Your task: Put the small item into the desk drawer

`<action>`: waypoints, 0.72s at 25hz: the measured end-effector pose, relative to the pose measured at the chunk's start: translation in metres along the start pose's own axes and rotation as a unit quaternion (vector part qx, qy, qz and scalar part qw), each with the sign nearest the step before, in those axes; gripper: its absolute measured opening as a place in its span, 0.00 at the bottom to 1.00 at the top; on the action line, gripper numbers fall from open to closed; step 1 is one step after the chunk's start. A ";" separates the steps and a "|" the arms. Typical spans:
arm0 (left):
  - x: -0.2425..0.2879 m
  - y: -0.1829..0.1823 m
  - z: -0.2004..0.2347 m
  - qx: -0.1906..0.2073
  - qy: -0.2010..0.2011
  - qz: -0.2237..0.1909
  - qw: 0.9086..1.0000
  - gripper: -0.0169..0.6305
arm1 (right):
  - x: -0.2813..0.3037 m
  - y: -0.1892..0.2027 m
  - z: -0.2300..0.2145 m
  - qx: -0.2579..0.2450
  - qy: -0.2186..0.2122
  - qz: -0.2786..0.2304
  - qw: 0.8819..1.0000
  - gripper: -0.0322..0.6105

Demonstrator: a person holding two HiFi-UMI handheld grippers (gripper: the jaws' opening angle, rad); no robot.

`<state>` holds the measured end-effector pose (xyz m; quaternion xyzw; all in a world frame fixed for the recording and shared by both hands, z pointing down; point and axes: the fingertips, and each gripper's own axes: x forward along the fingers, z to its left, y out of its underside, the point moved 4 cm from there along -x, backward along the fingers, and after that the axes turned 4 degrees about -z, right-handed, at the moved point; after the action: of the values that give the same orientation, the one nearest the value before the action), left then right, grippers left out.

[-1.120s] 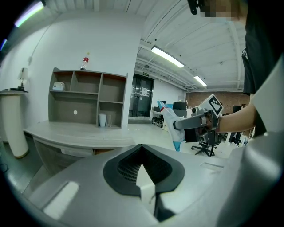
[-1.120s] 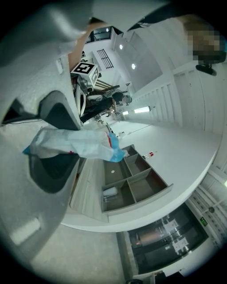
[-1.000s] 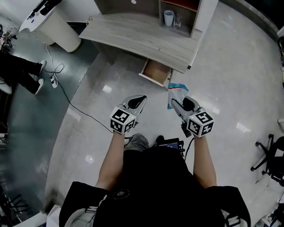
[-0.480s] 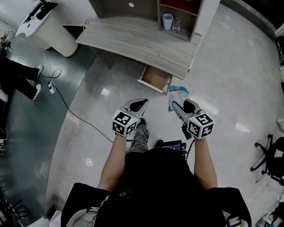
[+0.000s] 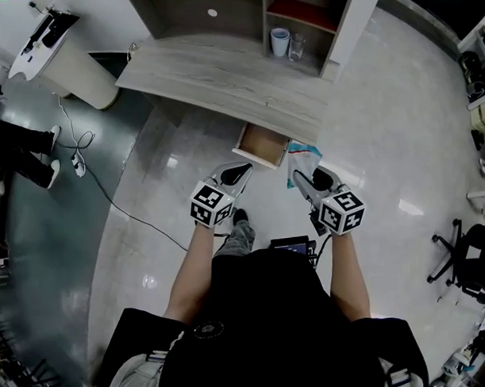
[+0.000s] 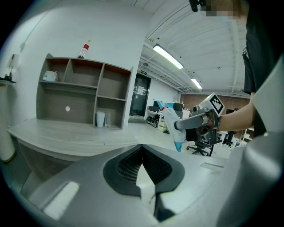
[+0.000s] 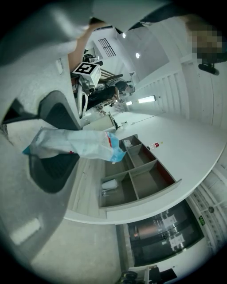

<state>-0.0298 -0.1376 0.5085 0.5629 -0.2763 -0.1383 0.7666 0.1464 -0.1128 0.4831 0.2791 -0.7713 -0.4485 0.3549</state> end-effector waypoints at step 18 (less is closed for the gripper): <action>0.014 -0.033 0.092 0.006 0.068 -0.009 0.998 0.03 | 0.079 -0.032 0.017 0.007 0.053 -0.015 0.998 0.30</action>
<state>-0.0680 -0.2281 0.5005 0.5778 -0.2190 -0.1052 0.7791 0.0896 -0.1778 0.4718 0.3160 -0.7504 -0.4330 0.3867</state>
